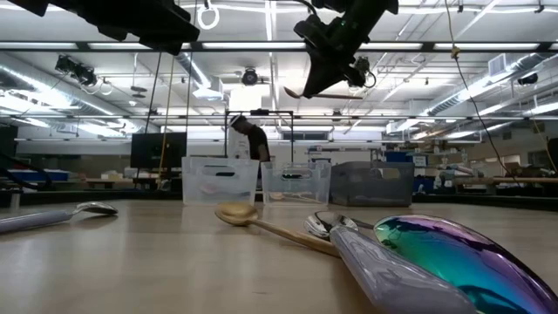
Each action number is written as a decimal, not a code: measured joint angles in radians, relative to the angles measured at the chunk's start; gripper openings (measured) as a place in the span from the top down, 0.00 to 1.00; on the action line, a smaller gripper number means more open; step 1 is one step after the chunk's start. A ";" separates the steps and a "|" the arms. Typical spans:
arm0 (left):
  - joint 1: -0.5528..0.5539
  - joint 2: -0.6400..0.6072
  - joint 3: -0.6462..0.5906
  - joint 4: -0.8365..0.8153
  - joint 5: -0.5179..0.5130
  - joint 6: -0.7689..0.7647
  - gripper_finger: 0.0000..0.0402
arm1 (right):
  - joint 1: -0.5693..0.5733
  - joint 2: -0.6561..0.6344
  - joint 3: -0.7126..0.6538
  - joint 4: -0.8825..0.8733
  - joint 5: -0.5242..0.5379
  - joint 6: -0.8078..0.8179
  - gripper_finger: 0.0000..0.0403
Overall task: Sort silverware by color (type)
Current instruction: Put the gold spoon into the right transparent bin, then put the violet spoon into the black bin
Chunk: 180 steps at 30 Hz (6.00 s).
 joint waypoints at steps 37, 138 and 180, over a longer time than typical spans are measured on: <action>0.040 -0.190 -0.089 -0.259 -0.023 -0.032 0.74 | -0.187 0.165 0.000 0.479 -0.089 -0.201 0.94; 0.036 -0.189 -0.089 -0.290 -0.023 -0.113 0.74 | -0.030 0.001 -0.180 0.461 -0.023 -0.101 0.70; -0.092 -0.188 -0.058 -0.395 -0.022 -0.403 0.74 | 0.560 -0.015 -0.180 0.361 0.249 -0.034 0.70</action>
